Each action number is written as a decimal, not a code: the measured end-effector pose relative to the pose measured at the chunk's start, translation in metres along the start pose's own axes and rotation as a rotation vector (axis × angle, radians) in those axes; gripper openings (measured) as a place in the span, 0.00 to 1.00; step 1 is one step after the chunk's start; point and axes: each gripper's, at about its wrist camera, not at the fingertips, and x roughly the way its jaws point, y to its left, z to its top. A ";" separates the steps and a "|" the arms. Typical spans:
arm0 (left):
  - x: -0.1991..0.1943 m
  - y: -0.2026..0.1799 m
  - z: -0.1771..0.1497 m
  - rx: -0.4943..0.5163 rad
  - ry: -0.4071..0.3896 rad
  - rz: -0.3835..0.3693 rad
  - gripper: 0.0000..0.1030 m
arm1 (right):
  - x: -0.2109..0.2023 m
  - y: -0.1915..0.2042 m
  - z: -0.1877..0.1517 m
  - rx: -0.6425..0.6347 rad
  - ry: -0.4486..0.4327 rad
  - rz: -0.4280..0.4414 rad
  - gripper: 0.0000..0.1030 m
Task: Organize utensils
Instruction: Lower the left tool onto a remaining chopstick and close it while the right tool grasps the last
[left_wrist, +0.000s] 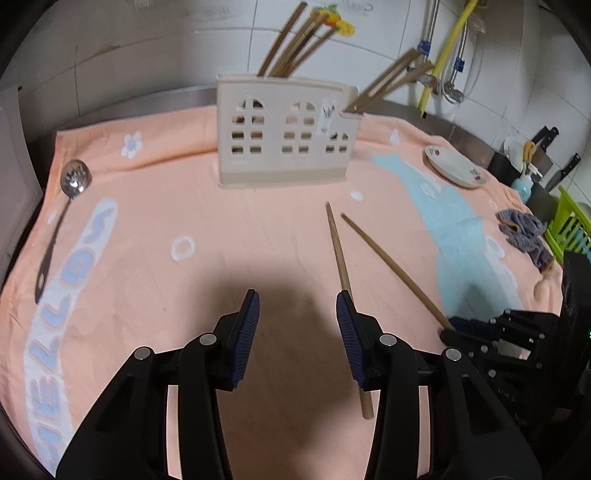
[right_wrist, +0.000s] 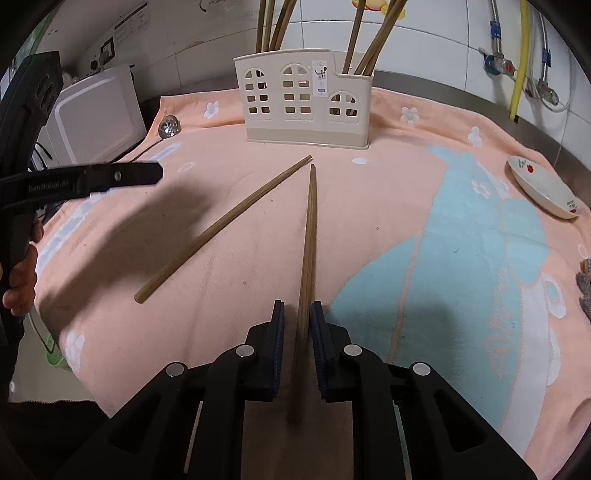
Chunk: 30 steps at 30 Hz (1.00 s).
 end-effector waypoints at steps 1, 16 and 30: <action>0.002 -0.001 -0.003 0.000 0.008 -0.004 0.42 | 0.000 0.000 -0.001 -0.004 -0.003 -0.008 0.11; 0.029 -0.028 -0.024 0.018 0.085 -0.069 0.42 | -0.003 -0.004 -0.001 0.012 -0.014 -0.011 0.07; 0.044 -0.035 -0.024 0.006 0.103 -0.091 0.23 | -0.003 -0.007 -0.003 0.022 -0.015 0.002 0.07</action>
